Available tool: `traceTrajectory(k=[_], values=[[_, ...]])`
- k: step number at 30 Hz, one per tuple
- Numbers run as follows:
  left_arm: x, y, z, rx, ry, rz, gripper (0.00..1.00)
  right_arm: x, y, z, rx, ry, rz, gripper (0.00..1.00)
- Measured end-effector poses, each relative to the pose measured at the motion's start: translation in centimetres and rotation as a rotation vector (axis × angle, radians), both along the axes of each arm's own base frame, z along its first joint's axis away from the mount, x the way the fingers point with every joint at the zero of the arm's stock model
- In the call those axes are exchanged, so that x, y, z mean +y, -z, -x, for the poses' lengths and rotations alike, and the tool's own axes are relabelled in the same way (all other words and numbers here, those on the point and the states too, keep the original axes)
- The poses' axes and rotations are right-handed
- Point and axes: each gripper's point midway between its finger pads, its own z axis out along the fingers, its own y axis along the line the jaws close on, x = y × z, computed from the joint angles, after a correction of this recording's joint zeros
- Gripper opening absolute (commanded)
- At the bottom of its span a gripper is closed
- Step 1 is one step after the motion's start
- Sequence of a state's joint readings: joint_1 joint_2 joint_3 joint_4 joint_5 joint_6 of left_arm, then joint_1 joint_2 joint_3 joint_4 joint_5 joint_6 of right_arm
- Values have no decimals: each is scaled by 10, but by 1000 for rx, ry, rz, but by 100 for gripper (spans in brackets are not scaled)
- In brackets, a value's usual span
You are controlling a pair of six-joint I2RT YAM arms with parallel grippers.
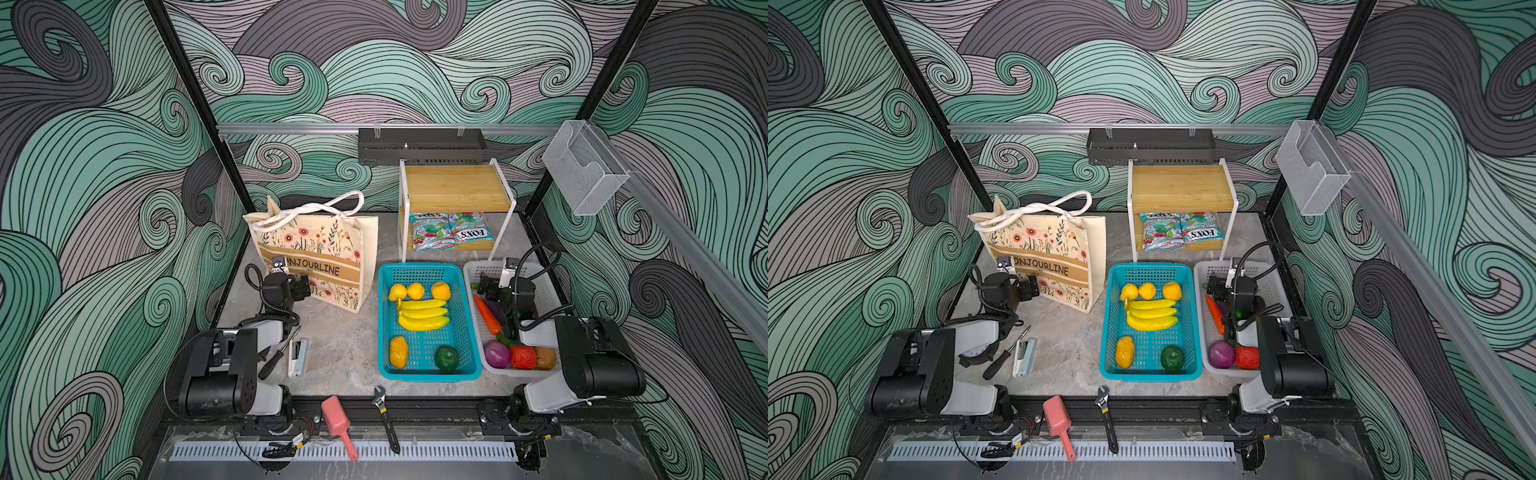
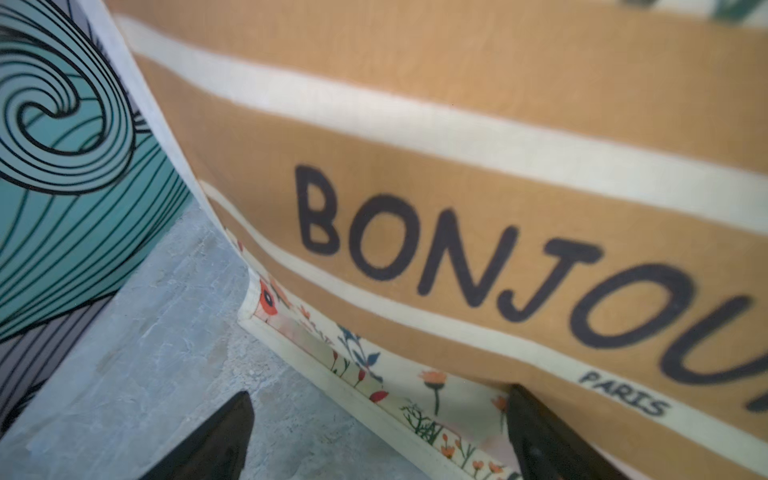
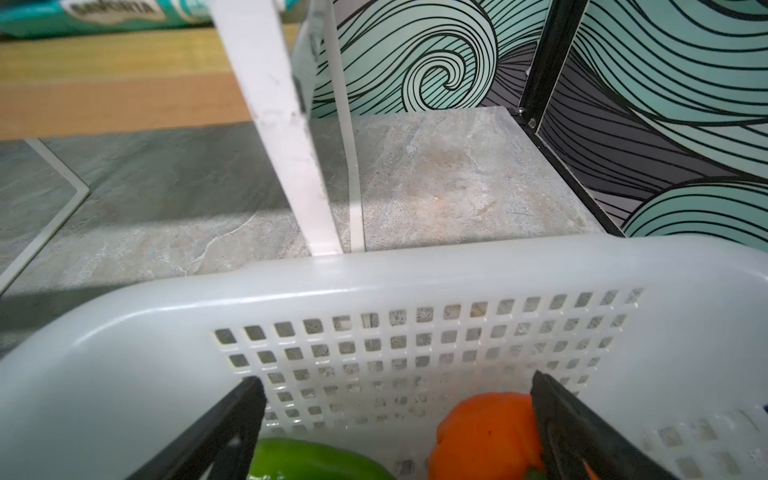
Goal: Place the food into the grocery bag and tie it
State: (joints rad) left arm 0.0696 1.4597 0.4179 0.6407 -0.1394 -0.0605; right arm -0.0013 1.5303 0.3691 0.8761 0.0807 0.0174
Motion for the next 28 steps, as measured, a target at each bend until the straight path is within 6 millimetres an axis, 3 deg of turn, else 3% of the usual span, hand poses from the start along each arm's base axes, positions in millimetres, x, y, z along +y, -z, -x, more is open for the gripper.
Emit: traceTrajectory(k=[4,10,28], values=[[-4,23,0,59,36,32,97,2,-1,-1,-3,-13,2,100],[-14,16,-8,43,98,48,99,4,0,-1,-2,-21,7,100],[-15,17,-8,44,107,48,99,8,-1,-5,5,-34,17,100]])
